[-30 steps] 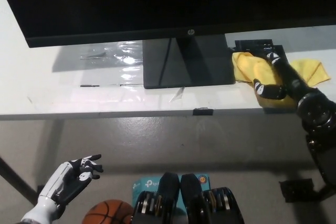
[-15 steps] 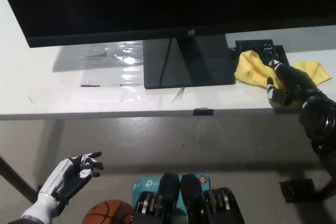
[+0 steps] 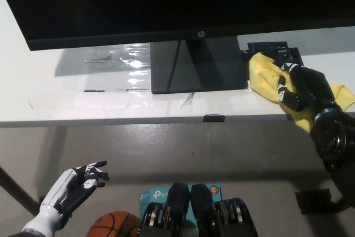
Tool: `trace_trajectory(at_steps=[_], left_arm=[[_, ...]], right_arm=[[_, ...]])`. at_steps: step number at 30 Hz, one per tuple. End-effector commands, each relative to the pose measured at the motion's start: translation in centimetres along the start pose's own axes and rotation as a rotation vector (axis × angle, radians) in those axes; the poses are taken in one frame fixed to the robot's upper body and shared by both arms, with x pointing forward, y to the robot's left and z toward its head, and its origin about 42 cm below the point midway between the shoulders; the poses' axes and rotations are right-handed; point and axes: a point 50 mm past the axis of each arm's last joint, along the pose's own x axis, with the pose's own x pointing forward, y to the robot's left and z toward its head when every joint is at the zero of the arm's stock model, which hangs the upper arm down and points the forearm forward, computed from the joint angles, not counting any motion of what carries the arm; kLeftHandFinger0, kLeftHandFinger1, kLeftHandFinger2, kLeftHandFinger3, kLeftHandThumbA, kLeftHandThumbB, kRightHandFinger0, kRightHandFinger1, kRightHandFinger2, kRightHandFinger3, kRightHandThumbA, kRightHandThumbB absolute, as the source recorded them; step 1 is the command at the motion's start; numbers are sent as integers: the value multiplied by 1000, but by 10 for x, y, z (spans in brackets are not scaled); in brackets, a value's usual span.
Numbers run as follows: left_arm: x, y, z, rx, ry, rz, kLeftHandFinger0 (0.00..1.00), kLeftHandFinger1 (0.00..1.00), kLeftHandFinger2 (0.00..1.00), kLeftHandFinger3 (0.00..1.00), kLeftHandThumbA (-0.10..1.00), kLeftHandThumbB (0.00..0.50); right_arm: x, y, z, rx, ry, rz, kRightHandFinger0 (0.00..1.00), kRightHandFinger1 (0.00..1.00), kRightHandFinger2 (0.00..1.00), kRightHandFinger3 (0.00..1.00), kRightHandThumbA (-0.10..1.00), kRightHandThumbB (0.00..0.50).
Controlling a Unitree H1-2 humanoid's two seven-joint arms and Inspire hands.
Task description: The robot uses its right hand to pick up the cloth kept in the middle of the desk and use it to wipe the monitor in the middle of the desk by swiping its screen twice
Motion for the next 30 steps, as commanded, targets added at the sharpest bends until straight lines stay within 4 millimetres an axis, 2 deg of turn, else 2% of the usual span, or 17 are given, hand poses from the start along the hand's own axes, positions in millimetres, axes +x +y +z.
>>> trace_trajectory(at_steps=[1,3,5,6,7,8,10,12,13,15,17,19,23,25,27,29,30], left_arm=[[-5,7,10,25,-50,-6,741,779,863,1000,356,22],[-6,7,9,22,-46,-5,741,778,860,1000,354,23],[-6,6,9,18,-44,-3,743,780,858,1000,354,35],[-6,6,8,16,-47,-4,745,782,857,1000,353,40],[-6,6,6,18,-47,-5,744,781,854,1000,355,42],[-7,6,6,18,-43,-5,747,783,854,1000,357,36],[-7,6,5,17,-39,-4,755,790,859,1000,358,34],[-7,4,3,14,-38,-8,744,785,863,1000,355,36],[-8,4,2,13,-35,-8,742,785,860,1000,353,31],[-9,3,2,9,-31,-7,738,788,855,1000,353,36],[-11,3,1,10,-28,-5,743,795,856,1000,364,37],[-12,2,0,13,-29,-9,744,796,860,1000,374,43],[-14,1,-2,2,-25,-8,774,801,871,1000,368,45],[-14,1,-2,1,-24,-6,784,812,879,1000,360,31],[-14,1,-2,-1,-24,-6,782,813,883,1000,360,44],[-14,0,-2,-9,-26,-4,773,802,874,1000,349,34],[-14,0,-2,-6,-26,-5,771,801,874,1000,355,44]], right_arm=[[2,-15,7,11,-82,-148,0,50,159,510,-100,8],[0,-11,6,30,-99,-189,0,1,91,451,-100,2],[-1,-7,3,50,-79,-192,0,0,100,397,-100,0],[-2,-5,3,65,-72,-193,0,0,84,326,-100,0],[-3,-2,1,116,-62,-188,8,72,178,395,-100,0],[-4,0,0,151,-52,-194,0,65,156,358,-100,0],[-6,5,-3,241,-31,-216,0,2,102,166,-100,0],[-9,8,-5,260,-16,-220,0,9,123,73,-100,0],[-10,12,-7,315,5,-221,0,47,239,56,-100,0],[-12,15,-9,348,14,-233,0,151,483,137,-100,0],[-15,17,-9,392,30,-263,0,230,596,263,-100,0],[-18,16,-9,445,42,-299,0,249,579,391,-100,0],[-19,9,-6,505,43,-349,0,263,601,490,-100,0],[-19,5,-3,526,38,-382,0,268,604,473,-100,1],[-19,3,-2,540,41,-402,0,263,586,458,-100,49],[-16,-1,1,621,56,-437,0,242,514,378,-100,128],[-16,-3,3,628,50,-453,0,205,478,354,-100,141]])
